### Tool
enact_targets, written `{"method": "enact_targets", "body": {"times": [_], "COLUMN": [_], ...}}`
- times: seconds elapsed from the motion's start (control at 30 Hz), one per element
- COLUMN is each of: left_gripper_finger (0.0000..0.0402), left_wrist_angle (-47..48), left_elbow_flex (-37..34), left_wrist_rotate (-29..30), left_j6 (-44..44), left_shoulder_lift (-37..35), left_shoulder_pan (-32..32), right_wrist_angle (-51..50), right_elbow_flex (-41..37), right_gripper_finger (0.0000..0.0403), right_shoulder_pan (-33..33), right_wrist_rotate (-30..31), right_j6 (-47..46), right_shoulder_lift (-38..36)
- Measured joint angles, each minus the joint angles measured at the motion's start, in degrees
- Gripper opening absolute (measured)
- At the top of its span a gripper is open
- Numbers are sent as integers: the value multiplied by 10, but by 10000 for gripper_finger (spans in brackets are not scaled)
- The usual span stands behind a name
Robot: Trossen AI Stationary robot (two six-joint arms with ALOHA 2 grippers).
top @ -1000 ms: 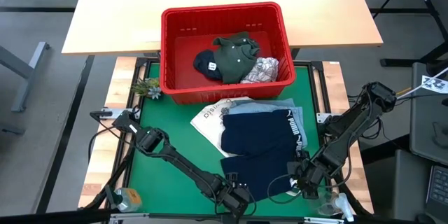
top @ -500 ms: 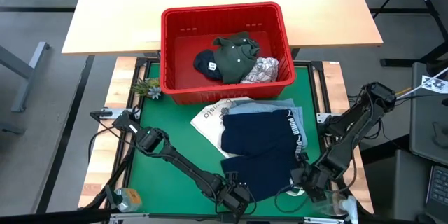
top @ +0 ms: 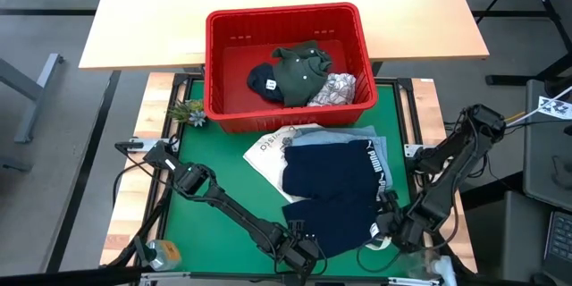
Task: Fold laundry
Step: Fold the dark blue boxer
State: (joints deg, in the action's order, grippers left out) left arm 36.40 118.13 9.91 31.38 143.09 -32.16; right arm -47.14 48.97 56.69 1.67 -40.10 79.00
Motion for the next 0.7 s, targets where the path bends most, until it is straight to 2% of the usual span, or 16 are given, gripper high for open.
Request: {"method": "enact_targets", "body": {"times": [0.7], "left_gripper_finger": [30], "left_wrist_angle": [0], "left_elbow_flex": [0], "left_wrist_rotate": [0], "left_j6": [0], "left_shoulder_lift": [0], "left_shoulder_pan": [0], "right_wrist_angle": [3], "right_elbow_flex": [0], "right_gripper_finger": [263], "right_shoulder_pan": [0], "right_wrist_rotate": [2], "right_j6": [31], "right_shoulder_lift": [0]}}
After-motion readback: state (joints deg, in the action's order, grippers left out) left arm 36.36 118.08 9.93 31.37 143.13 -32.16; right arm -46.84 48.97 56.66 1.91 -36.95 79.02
